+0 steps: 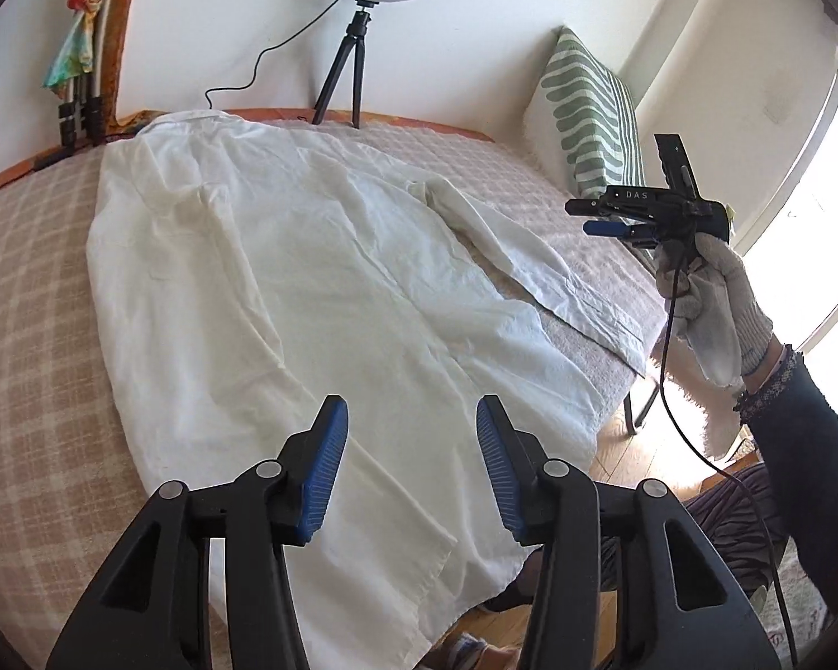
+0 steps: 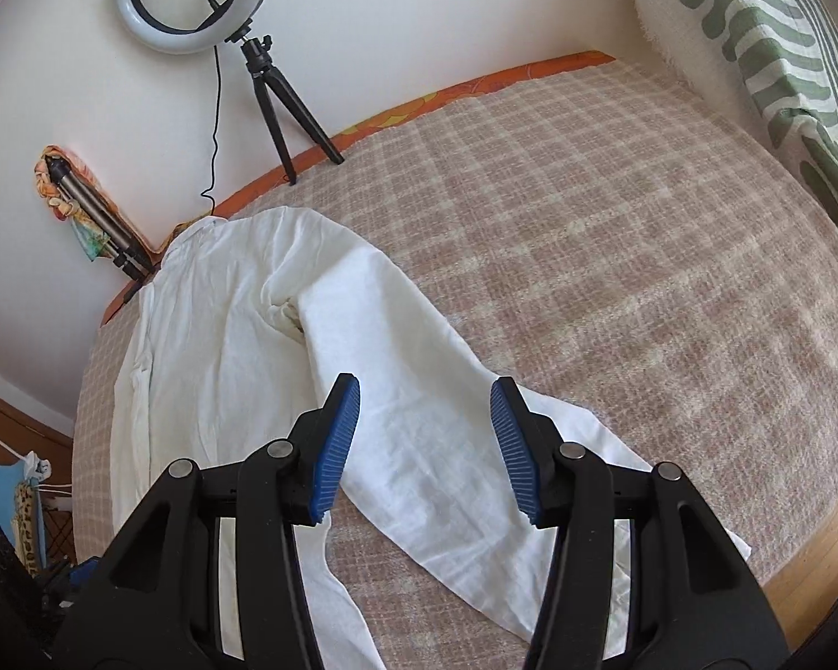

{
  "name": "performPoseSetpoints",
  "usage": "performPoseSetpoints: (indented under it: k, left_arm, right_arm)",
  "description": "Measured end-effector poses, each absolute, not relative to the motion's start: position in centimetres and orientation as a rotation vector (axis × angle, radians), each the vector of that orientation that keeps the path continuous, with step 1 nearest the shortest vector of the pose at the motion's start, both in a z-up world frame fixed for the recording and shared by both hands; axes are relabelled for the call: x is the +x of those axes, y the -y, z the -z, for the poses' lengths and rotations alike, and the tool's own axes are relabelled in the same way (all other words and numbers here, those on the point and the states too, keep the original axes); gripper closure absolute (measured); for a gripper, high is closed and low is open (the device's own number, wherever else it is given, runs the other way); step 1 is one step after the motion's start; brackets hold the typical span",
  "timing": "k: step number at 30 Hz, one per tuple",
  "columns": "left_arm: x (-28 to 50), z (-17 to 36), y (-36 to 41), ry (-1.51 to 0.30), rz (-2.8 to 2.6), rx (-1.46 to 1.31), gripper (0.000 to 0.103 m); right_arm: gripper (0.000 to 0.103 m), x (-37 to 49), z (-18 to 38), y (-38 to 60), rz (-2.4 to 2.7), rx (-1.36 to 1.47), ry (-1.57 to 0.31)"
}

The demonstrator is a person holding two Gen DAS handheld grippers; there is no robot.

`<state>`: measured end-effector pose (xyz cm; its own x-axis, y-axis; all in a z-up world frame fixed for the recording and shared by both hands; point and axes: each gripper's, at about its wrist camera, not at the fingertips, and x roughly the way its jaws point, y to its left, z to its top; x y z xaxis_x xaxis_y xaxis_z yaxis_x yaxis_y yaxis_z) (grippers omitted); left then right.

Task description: Fold small clothes

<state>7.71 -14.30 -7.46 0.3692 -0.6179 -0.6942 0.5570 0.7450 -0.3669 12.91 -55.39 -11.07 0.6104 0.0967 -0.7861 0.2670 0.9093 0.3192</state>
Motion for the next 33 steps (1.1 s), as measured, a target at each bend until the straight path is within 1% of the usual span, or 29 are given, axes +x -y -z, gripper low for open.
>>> performPoseSetpoints:
  k: [7,14,18,24,25,26,27,28,33]
  left_arm:
    - [9.1,7.7,18.4,-0.946,0.808,-0.062,0.056]
    - [10.0,9.0,20.5,-0.985,0.822,-0.081,0.056]
    - [9.8,9.3,20.7,-0.996,0.822,-0.081,0.056]
    - [9.6,9.4,20.5,-0.997,0.799,-0.081,0.056]
    - [9.6,9.4,20.4,-0.997,0.796,-0.085,0.056]
    - [9.6,9.4,20.4,-0.996,0.794,-0.087,0.056]
    - [9.5,9.3,20.4,-0.993,0.792,-0.086,0.056]
    - [9.4,9.3,20.4,-0.989,0.79,-0.083,0.056]
    - [8.8,9.5,20.3,-0.984,0.786,-0.08,0.056]
  right_arm:
    - [0.046,9.3,13.8,61.1,0.212,0.436,-0.976]
    - [0.046,5.9,16.9,64.6,0.282,0.446,-1.031]
    - [0.046,4.9,18.0,64.6,0.223,0.461,-1.056]
    - [0.047,3.9,18.0,62.8,0.199,0.397,-1.048]
    - [0.054,3.9,18.0,62.4,0.2,0.377,-1.048]
    - [0.067,3.9,18.0,61.9,0.195,0.362,-1.046]
    - [0.075,3.9,18.0,61.5,0.186,0.356,-1.046]
    - [0.095,4.0,18.0,61.2,0.168,0.369,-1.046]
    - [0.097,3.9,17.0,60.3,0.165,0.423,-0.997]
